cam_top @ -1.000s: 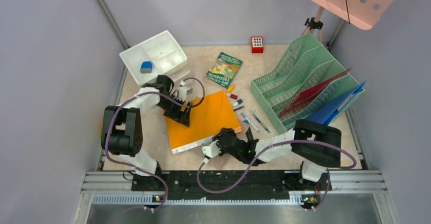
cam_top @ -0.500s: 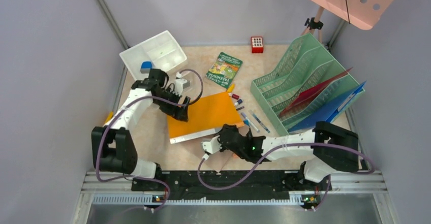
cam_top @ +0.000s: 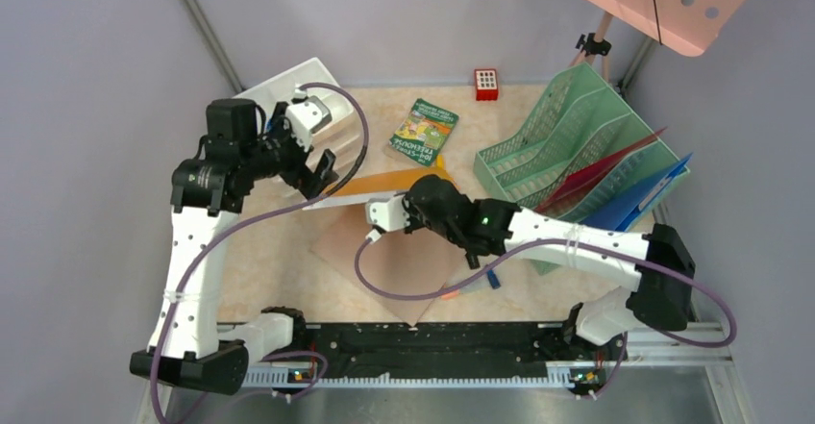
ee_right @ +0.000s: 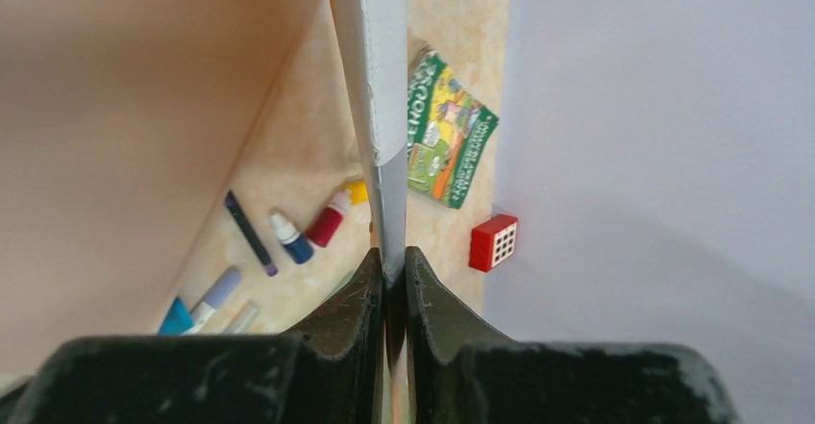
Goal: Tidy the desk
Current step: Pick up the folder from the center of the board, then place the folder in the storage box.
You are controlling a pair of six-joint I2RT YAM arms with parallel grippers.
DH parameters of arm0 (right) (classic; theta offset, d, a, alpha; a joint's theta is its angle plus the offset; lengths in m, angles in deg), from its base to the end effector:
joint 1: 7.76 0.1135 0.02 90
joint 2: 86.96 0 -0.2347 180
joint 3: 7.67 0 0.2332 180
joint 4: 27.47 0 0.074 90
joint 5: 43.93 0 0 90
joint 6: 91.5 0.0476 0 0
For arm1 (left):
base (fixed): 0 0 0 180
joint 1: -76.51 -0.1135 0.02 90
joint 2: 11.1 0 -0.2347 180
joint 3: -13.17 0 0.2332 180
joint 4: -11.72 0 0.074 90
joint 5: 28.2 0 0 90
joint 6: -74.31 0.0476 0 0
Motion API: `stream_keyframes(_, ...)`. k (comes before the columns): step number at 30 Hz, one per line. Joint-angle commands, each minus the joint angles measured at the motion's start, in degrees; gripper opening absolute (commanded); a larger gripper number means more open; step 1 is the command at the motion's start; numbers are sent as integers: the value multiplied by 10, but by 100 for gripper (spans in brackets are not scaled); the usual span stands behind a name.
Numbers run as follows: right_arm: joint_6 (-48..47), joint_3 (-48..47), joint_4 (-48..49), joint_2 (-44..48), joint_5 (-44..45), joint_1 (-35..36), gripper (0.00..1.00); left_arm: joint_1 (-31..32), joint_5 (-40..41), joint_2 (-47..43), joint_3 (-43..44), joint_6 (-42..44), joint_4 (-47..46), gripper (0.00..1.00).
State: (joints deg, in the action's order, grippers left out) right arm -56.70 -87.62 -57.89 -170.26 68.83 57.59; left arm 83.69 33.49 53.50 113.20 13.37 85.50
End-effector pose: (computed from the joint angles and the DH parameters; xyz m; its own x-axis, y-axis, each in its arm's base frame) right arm 0.1516 0.2863 0.2674 0.4458 -0.8442 -0.2978 -0.5921 -0.0285 -0.8053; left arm 0.1959 -0.0474 0.3888 -0.3054 0.4695 -0.8284 0.7177 0.6852 0.1237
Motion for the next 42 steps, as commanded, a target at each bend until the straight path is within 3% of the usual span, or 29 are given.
stream_keyframes(1, 23, -115, -81, 17, -40, -18, 0, 2, -43, 4, 64, 72, 42, 98)
stream_keyframes(11, 74, -258, -198, -11, -149, -75, 0, 6, -88, -12, 53, 211, 21, 98)
stream_keyframes(23, 124, -259, -209, -7, -251, -113, 0, 21, -93, 8, 15, 291, 17, 96)
stream_keyframes(31, 127, -240, -208, 6, -267, -112, 0, 40, -71, 50, 50, 341, 62, 94)
stream_keyframes(42, 138, -236, -199, 13, -263, -113, 0, 76, -54, 80, 48, 350, 108, 54)
